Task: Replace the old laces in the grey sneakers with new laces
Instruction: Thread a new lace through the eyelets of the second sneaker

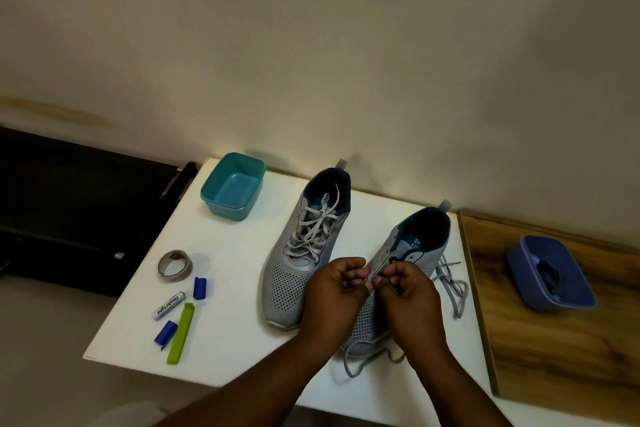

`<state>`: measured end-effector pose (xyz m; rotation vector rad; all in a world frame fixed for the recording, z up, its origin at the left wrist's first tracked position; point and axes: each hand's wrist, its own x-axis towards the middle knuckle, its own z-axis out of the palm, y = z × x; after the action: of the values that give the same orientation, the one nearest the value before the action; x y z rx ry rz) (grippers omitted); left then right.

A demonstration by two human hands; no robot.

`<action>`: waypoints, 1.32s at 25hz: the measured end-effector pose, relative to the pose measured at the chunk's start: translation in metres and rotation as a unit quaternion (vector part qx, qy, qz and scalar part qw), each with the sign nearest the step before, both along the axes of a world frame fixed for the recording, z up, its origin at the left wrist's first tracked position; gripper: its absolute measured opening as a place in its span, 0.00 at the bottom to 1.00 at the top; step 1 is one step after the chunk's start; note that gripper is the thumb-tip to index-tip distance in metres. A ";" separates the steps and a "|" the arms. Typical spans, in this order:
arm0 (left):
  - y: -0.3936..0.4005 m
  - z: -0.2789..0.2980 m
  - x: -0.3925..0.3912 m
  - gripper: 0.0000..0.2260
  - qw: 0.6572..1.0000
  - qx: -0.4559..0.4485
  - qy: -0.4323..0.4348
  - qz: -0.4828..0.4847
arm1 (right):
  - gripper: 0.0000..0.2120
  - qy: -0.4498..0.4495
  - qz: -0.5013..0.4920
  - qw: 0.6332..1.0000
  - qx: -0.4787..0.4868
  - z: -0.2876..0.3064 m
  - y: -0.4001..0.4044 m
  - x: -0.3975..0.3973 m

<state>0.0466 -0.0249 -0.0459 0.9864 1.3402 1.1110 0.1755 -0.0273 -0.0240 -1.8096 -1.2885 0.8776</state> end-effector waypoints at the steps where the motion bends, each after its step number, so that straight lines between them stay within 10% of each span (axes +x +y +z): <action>1: -0.001 0.000 0.000 0.16 1.000 0.000 -0.003 -0.003 | 0.09 0.001 -0.002 1.000 -0.005 0.000 0.000 0.000; 12: 0.000 0.002 0.000 0.14 1.000 -0.024 -0.015 -0.008 | 0.11 -0.028 0.033 0.999 -0.011 0.006 -0.003 -0.004; 21: -0.005 0.010 0.002 0.16 0.967 0.064 0.245 -0.031 | 0.12 0.044 -0.018 0.998 -0.036 0.000 -0.003 -0.008; 27: 0.000 0.009 0.000 0.10 0.994 0.000 0.113 -0.009 | 0.10 0.104 -0.037 0.992 -0.059 0.006 -0.001 -0.007; 33: -0.004 0.009 0.002 0.10 0.972 0.054 0.223 -0.050 | 0.12 0.060 -0.041 0.997 -0.032 0.013 -0.005 -0.010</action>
<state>0.0488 -0.0285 -0.0372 1.4289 1.5747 0.9225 0.1653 -0.0320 -0.0114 -1.8160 -1.1160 0.9757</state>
